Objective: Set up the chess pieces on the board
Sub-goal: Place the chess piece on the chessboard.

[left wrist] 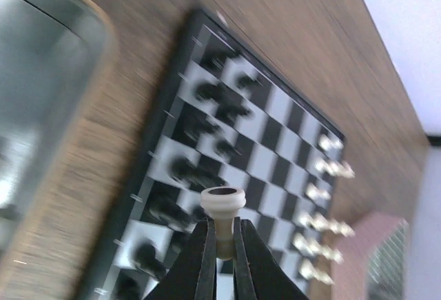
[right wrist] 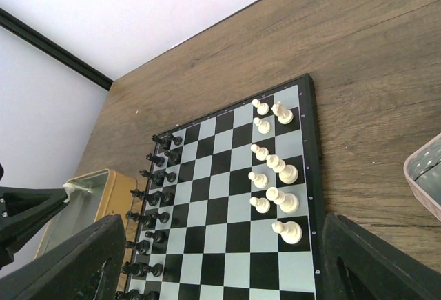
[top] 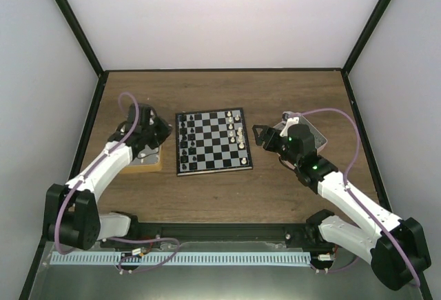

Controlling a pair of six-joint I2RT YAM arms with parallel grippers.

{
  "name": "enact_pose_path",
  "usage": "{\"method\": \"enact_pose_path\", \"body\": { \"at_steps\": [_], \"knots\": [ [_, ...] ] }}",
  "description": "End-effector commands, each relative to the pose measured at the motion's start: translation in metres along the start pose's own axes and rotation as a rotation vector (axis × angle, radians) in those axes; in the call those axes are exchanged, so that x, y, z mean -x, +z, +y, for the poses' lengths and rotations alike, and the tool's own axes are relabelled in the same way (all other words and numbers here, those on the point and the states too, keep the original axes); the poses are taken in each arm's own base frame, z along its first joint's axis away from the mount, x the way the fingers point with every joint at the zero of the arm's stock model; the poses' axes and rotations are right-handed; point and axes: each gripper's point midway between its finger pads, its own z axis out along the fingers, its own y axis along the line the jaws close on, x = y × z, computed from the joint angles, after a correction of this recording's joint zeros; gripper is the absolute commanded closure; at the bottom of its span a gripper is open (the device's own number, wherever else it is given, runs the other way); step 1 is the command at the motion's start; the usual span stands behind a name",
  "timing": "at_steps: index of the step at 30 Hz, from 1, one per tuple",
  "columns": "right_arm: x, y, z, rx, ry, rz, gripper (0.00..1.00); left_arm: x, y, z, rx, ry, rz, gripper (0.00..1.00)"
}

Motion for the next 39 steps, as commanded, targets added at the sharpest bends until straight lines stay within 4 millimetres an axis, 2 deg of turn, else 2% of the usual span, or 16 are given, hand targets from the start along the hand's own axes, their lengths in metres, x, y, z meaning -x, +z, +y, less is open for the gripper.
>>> {"method": "enact_pose_path", "body": {
  "at_steps": [1,5,7,13,17,19,26,34,39],
  "knots": [
    [0.009,-0.004,0.003,0.002,0.012,-0.039,0.2,-0.041,-0.005,-0.053,-0.21,-0.063,0.163,0.94],
    [0.009,-0.007,0.0,-0.01,0.014,-0.045,0.2,-0.067,0.002,-0.087,-0.291,-0.053,0.244,0.93],
    [0.011,-0.008,0.0,-0.013,0.016,-0.053,0.2,-0.084,0.01,-0.097,-0.294,-0.026,0.29,0.93],
    [0.013,-0.012,-0.002,-0.022,0.019,-0.068,0.19,-0.137,0.041,-0.103,-0.27,0.042,0.445,0.91],
    [0.014,-0.013,-0.003,-0.028,0.017,-0.074,0.19,-0.174,0.051,-0.103,-0.259,0.074,0.562,0.91],
    [0.013,-0.013,-0.004,-0.03,0.018,-0.074,0.19,-0.186,0.056,-0.098,-0.243,0.077,0.601,0.9],
    [0.011,-0.011,-0.006,-0.032,0.024,-0.072,0.19,-0.197,0.07,-0.1,-0.213,0.099,0.613,0.9],
    [0.011,-0.011,-0.007,-0.035,0.021,-0.075,0.18,-0.209,0.086,-0.085,-0.157,0.078,0.649,0.87],
    [0.01,-0.011,-0.008,-0.04,0.022,-0.074,0.18,-0.21,0.088,-0.08,-0.136,0.067,0.649,0.87]
  ]
}}
